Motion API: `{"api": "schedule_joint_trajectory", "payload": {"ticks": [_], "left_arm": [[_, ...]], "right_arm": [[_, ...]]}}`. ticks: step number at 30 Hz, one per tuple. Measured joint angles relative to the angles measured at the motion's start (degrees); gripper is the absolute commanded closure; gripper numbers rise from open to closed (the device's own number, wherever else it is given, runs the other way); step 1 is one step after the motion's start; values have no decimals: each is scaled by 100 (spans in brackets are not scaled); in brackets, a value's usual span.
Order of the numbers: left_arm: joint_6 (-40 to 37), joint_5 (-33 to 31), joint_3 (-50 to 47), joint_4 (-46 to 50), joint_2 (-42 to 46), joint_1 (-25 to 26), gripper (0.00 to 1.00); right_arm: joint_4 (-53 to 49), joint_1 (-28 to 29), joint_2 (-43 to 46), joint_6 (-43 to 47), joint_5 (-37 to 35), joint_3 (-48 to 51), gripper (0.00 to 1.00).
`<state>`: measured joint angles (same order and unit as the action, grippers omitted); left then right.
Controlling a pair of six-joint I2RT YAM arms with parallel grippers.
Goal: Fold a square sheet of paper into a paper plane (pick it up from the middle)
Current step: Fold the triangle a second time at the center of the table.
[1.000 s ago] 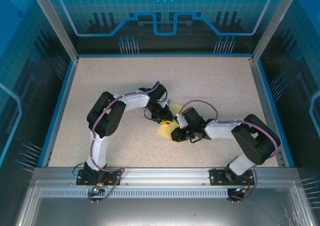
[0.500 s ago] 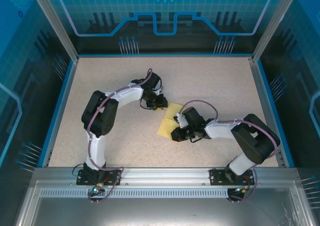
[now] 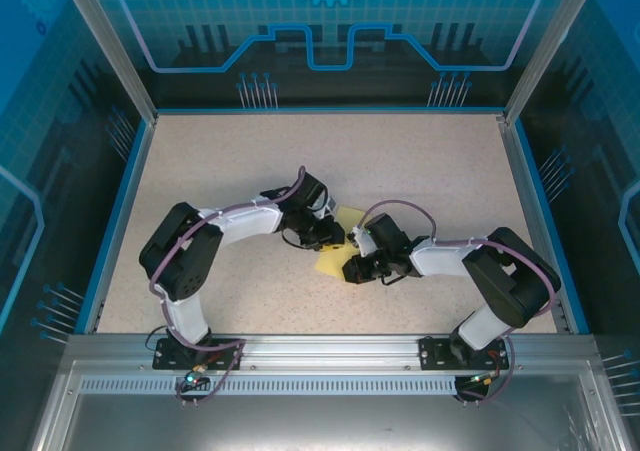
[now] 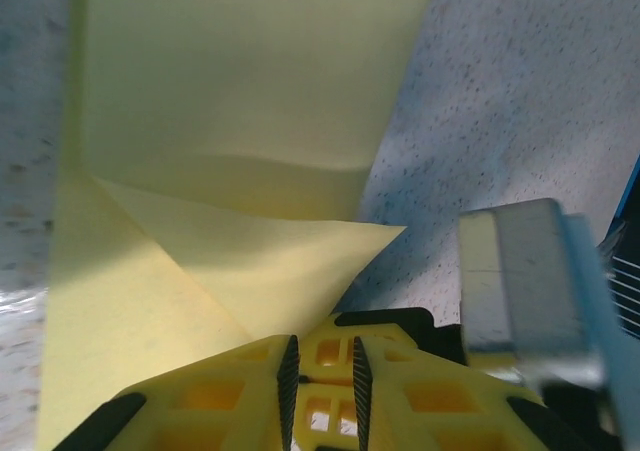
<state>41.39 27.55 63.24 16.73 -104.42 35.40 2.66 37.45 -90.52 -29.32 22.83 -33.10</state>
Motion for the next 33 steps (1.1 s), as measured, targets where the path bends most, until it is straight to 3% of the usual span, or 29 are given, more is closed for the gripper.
{"api": "schedule_joint_trajectory", "payload": {"ticks": [11, 33], "left_arm": [[699, 232, -531, -1086, -476, 175, 78], [597, -33, 44, -684, -796, -212, 78]], "right_arm": [[-175, -9, 85, 0, -4, 4, 91], [-151, -13, 103, 37, -4, 44, 92]]}}
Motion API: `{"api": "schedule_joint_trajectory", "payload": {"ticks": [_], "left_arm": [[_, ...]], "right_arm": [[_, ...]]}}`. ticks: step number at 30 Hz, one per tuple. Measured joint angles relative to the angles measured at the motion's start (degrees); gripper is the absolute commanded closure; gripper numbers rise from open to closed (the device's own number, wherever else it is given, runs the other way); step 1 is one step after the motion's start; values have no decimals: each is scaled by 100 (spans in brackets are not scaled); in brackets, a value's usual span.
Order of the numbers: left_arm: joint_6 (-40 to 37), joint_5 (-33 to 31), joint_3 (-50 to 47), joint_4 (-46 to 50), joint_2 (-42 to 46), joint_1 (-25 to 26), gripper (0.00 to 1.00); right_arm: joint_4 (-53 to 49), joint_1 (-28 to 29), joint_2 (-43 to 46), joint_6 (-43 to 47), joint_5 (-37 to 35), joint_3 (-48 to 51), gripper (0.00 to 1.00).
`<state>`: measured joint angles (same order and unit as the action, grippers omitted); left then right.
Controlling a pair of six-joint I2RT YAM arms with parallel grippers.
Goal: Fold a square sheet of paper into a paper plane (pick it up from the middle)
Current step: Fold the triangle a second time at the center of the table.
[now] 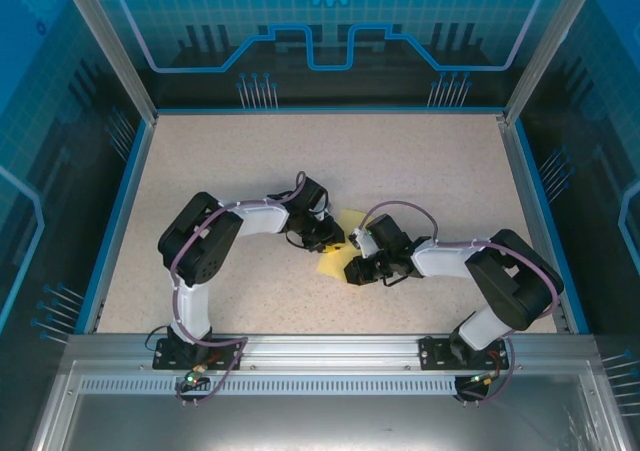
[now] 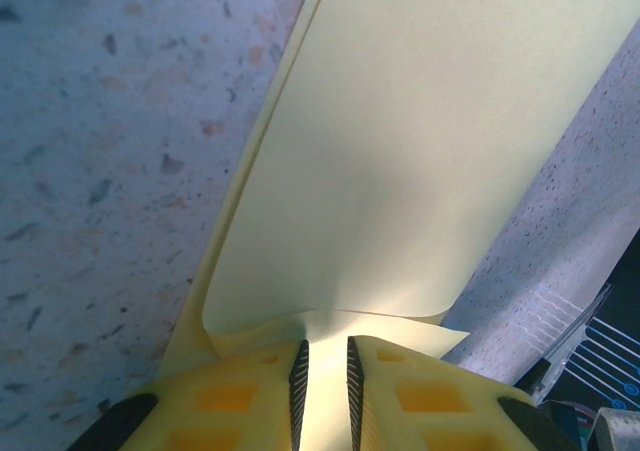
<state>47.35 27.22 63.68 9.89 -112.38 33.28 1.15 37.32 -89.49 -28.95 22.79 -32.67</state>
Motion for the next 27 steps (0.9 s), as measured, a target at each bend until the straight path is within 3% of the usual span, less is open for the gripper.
{"api": "schedule_joint_trajectory", "payload": {"ticks": [17, 27], "left_arm": [[-293, -343, 282, 238, -105, -195, 78], [-538, -341, 337, 219, -168, -249, 78]], "right_arm": [[13, -15, 44, 4, -4, 22, 91], [-638, -107, 599, -122, 90, -118, 85]]}}
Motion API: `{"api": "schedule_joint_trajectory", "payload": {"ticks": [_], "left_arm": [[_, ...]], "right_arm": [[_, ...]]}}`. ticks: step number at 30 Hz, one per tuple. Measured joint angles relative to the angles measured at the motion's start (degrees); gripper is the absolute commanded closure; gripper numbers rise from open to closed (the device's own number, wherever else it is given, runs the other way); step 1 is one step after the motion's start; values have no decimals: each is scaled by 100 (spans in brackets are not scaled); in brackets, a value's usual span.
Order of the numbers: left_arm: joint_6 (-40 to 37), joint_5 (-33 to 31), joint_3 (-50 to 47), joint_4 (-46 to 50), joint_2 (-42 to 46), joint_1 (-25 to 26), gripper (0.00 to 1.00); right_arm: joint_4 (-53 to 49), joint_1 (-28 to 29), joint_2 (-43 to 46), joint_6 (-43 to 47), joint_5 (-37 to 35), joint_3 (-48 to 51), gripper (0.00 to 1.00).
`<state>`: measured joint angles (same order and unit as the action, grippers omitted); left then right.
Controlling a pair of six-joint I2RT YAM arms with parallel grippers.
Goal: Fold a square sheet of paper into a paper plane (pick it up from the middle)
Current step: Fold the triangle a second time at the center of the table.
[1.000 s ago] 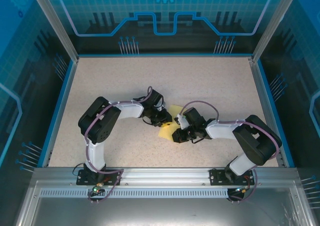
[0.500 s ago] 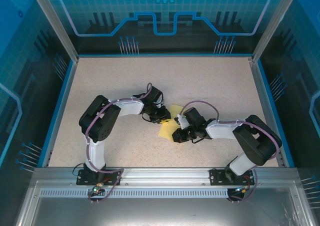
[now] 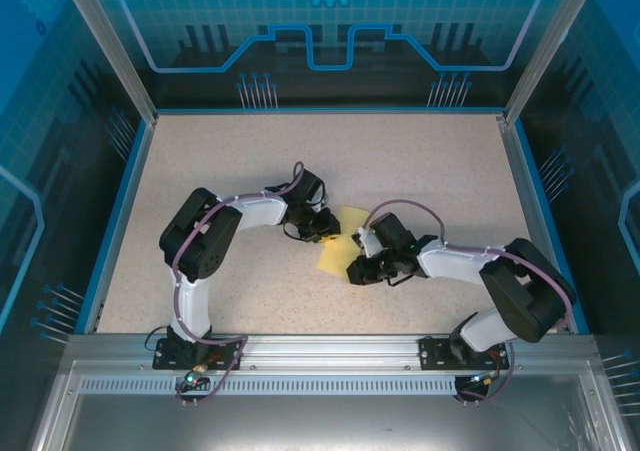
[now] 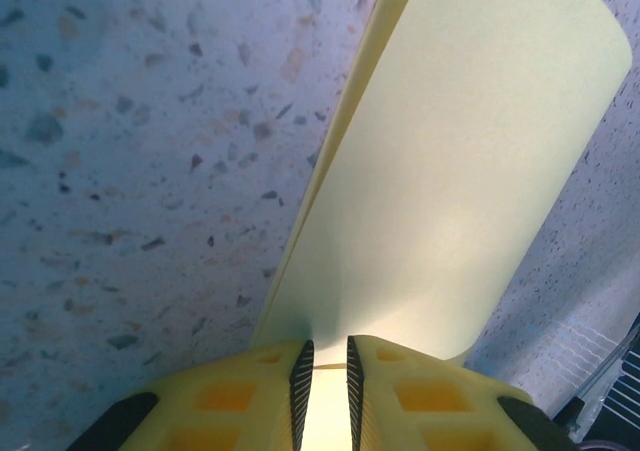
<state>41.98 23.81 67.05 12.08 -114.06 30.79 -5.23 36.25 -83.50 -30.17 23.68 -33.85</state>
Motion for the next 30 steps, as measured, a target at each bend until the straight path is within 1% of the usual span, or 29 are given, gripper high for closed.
{"api": "schedule_joint_trajectory", "payload": {"ticks": [3, 6, 15, 18, 26, 30], "left_arm": [[-39, 0, 0, -11, 0, -4, 78], [-57, 0, 0, -13, 0, -7, 78], [-133, 0, 0, -17, 0, -11, 78], [-164, 0, 0, -15, 0, -11, 78], [-175, 4, 39, 7, -37, -17, 78], [-201, 11, 129, 61, -98, -20, 78]], "right_arm": [[33, -149, 181, -94, -9, -186, 85], [127, -251, 101, -131, -66, -389, 86], [334, -444, -879, 46, -210, -699, 87], [306, -498, -1062, 175, -317, -704, 87], [319, -605, -1091, 439, -483, -634, 87], [363, -605, -940, 494, -535, -481, 88]]}}
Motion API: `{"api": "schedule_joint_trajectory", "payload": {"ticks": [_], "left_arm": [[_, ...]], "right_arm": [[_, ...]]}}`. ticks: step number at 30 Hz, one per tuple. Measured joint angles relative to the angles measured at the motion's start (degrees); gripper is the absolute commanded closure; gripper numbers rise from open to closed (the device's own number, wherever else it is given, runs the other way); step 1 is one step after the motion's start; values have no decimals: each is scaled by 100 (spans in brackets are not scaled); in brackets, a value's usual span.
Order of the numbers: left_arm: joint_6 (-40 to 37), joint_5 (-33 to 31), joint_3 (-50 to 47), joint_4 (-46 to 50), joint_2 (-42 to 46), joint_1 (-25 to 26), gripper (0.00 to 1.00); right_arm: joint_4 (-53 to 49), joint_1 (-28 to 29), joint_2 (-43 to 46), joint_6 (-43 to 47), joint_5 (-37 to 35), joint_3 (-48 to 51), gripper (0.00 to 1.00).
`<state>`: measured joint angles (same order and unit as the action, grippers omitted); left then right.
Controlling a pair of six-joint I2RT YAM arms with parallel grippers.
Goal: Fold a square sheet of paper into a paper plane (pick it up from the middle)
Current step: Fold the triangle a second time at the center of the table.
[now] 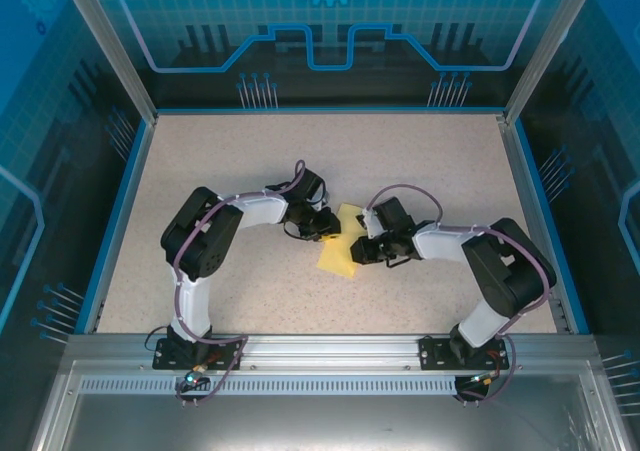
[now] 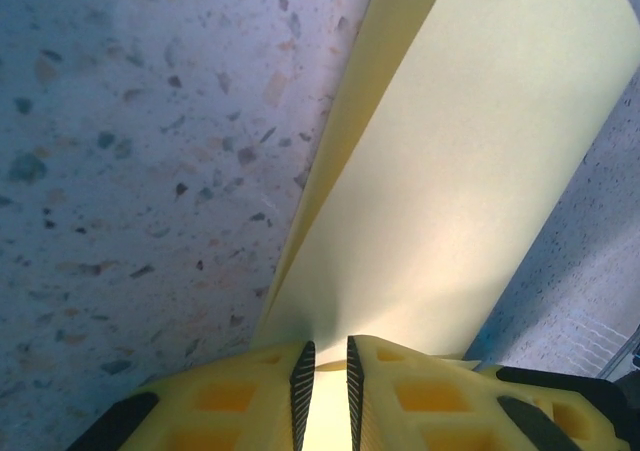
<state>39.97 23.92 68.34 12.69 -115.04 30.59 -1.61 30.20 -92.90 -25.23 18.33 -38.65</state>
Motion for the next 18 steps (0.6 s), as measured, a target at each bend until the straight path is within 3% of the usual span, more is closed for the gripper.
{"api": "schedule_joint_trajectory", "payload": {"ticks": [7, 18], "left_arm": [[-15, 17, 109, 66, -63, -7, 78], [-116, 35, 160, 81, -96, -13, 78]], "right_arm": [[-341, 52, 378, 24, -61, 203, 88], [-498, 739, 782, -83, -321, -127, 89]]}}
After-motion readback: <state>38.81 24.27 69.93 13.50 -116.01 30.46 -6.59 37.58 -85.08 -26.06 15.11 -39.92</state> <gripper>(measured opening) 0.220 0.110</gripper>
